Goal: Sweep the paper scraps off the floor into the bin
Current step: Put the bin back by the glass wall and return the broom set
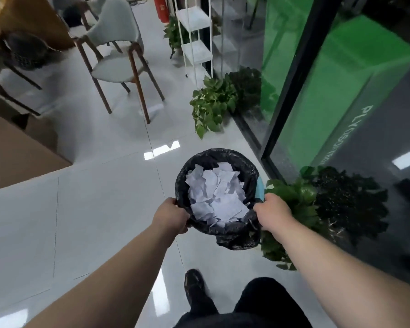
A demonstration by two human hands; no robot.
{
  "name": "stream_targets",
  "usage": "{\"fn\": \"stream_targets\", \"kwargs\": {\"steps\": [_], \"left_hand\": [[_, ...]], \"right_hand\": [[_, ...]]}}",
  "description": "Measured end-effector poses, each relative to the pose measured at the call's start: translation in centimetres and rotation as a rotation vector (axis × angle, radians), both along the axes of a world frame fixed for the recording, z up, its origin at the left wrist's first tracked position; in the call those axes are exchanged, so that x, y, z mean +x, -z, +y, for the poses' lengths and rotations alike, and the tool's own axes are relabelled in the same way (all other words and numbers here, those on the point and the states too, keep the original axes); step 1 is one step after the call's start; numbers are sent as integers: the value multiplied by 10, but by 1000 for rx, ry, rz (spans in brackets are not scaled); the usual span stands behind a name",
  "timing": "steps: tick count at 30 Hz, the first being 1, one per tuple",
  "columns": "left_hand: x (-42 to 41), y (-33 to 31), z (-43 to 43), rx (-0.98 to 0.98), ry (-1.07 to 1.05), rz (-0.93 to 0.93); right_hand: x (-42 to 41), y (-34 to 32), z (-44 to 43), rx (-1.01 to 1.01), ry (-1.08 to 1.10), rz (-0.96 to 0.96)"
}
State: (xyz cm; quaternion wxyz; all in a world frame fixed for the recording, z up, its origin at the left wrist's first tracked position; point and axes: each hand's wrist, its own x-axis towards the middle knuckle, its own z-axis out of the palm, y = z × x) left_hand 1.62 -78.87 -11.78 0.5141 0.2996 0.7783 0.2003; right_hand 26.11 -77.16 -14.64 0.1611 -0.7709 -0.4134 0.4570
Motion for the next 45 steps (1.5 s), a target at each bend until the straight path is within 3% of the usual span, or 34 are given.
{"fn": "stream_targets", "kwargs": {"steps": [12,26,36,45], "left_hand": [[20,111,193,-156,168,-55],[96,380,378,-229,395,-46],[144,509,446,-175,603,-8],[179,556,461,-185,678,31]], "right_hand": [[11,108,144,-127,265,-22],[68,380,266,-225,582,41],[100,510,300,-189,763,22],[128,550,309,-184,821,11]]}}
